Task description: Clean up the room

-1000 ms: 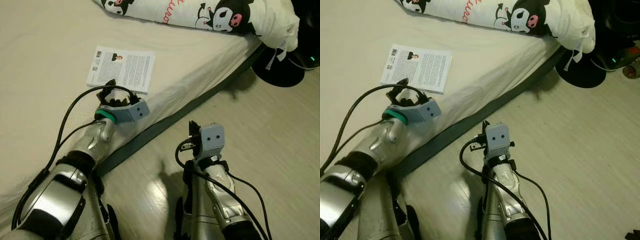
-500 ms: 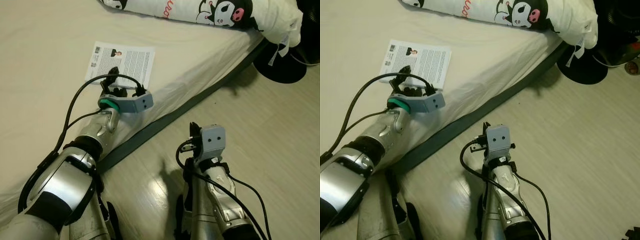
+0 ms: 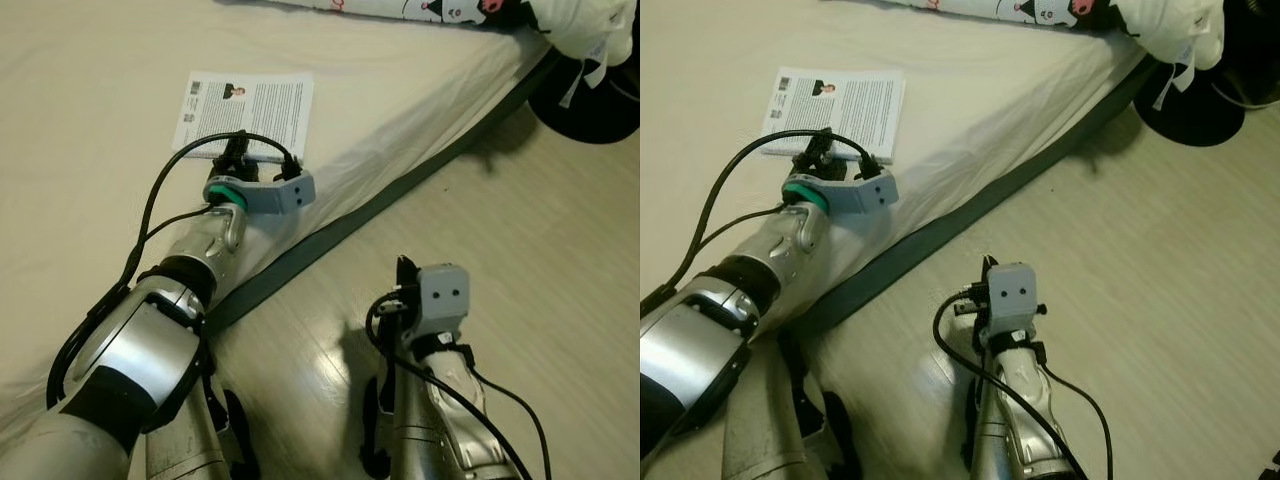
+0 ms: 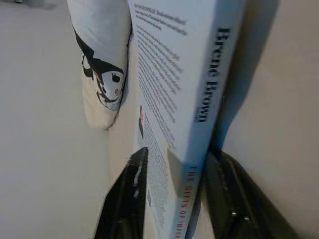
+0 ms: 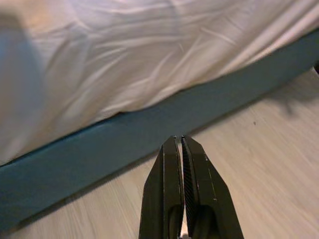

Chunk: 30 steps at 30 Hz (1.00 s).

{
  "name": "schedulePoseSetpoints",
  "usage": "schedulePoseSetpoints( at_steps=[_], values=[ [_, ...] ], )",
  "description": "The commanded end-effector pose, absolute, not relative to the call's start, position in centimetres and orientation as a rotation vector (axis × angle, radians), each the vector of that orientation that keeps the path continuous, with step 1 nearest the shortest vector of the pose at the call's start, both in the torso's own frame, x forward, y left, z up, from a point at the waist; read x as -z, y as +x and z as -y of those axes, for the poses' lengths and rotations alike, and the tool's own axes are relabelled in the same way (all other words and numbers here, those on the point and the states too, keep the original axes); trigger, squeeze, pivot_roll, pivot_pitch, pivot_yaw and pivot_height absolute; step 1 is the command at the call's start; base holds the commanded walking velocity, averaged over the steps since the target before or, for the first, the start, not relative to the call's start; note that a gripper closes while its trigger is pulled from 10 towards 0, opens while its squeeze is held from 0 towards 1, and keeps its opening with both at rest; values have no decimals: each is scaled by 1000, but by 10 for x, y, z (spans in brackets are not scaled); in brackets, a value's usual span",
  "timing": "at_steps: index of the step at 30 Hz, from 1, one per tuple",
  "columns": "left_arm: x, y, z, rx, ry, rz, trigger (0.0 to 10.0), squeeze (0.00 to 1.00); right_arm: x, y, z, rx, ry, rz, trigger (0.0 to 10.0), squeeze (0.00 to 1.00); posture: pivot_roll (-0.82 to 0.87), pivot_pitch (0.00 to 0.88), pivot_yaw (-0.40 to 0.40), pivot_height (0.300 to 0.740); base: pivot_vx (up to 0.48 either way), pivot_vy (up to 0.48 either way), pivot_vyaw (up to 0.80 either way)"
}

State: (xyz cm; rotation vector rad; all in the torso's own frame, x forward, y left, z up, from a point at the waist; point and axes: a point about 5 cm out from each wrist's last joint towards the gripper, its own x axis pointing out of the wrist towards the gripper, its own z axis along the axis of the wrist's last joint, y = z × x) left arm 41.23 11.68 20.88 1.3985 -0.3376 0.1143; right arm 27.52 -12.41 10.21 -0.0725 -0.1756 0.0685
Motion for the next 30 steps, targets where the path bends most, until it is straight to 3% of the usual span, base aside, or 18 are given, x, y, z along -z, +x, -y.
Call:
schedulePoseSetpoints(
  at_steps=[1, 10, 16, 19, 20, 21, 23, 26, 28, 30],
  values=[
    [-206, 411, -115, -118, 1390, 343, 0, 0, -93, 268, 126, -51, -72, 138, 10000, 0, -149, 434, 121, 420, 0, 0, 0],
    [-215, 412, -110, -155, 1326, 381, 0, 0, -96, 268, 128, -35, -74, 133, 10000, 0, -151, 419, 119, 420, 0, 0, 0],
    [-219, 412, -115, -193, 1296, 404, 0, 0, -97, 271, 128, -34, -77, 137, 10000, 0, -145, 402, 111, 420, 0, 0, 0],
    [-230, 411, -124, -242, 1204, 466, 0, 0, -99, 275, 129, -38, -81, 148, 10000, 0, -141, 364, 98, 420, 0, 0, 0],
    [-238, 410, -129, -247, 1132, 520, 10000, 0, -101, 278, 130, -38, -81, 157, 10000, 0, -135, 339, 85, 420, 0, 0, 0],
    [-238, 410, -129, -247, 1132, 520, 10000, 0, -101, 278, 130, -38, -81, 157, 10000, 0, -135, 339, 85, 420, 0, 0, 0],
    [-260, 402, -149, -266, 933, 618, 10000, 0, -108, 285, 134, -38, -85, 180, 10000, 0, -115, 299, 67, 420, 0, 0, 0],
    [-273, 396, -166, -292, 789, 613, 10000, 0, -111, 288, 136, -41, -88, 188, 10000, 0, -97, 279, 55, 420, 0, 0, 0],
    [-292, 384, -201, -333, 583, 561, 10000, 0, -114, 295, 138, -52, -93, 196, 10000, 0, -73, 250, 36, 420, 0, 0, 0],
    [-296, 380, -211, -346, 545, 544, 10000, 0, -114, 297, 138, -56, -94, 197, 10000, 0, -70, 246, 33, 420, 0, 0, 0]
  ],
)
